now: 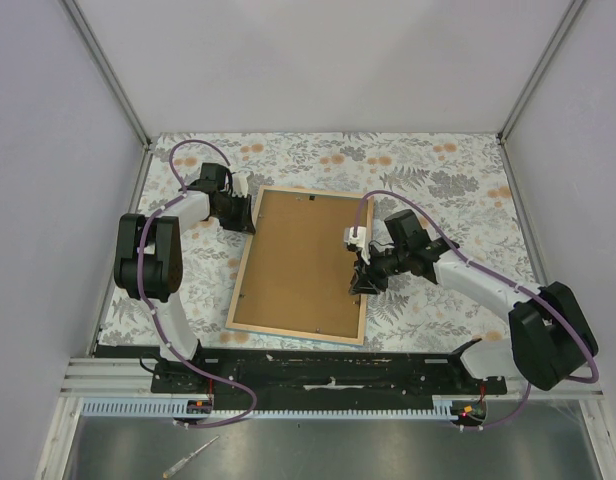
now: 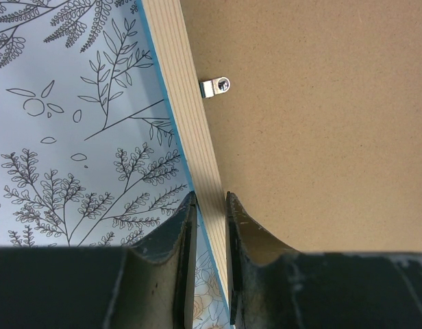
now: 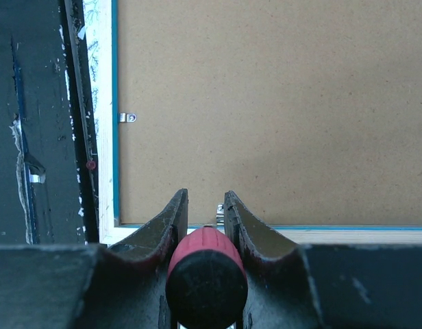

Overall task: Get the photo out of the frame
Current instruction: Release the photo frame item from the photo frame.

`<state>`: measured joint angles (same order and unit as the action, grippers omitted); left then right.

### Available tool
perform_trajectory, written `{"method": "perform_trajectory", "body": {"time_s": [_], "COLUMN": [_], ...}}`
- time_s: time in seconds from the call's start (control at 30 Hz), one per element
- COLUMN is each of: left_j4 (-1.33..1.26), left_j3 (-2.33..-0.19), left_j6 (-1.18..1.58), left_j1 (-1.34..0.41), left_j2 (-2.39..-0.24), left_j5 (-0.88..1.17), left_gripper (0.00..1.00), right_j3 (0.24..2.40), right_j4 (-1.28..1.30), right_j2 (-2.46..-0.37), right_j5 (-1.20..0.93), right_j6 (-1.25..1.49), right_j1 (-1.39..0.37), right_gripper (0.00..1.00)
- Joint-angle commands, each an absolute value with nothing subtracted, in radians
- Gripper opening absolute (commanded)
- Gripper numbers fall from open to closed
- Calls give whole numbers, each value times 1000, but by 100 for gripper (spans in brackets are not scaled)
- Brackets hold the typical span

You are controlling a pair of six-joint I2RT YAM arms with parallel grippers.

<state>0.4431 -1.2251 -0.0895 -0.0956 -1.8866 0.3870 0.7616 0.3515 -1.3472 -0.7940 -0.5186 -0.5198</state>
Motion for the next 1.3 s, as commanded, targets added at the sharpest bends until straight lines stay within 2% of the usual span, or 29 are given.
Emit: {"method": "perform_trajectory", "body": {"time_s": [0.0, 1.27], "left_j4": [430, 431], "left_j3": [-1219, -1218], "left_j6": [-72, -72], "left_j1": [-84, -84], "left_j2": [-1891, -1891], "left_j5": [384, 403], "left_gripper": [2, 2], "right_j3": [778, 732], "right_j4": [307, 187], "right_j2": [-1355, -1304], "right_j5": [-775, -626], "right_j6": [-502, -522], "right_j1": [-522, -571], "right_gripper": [0, 0]}}
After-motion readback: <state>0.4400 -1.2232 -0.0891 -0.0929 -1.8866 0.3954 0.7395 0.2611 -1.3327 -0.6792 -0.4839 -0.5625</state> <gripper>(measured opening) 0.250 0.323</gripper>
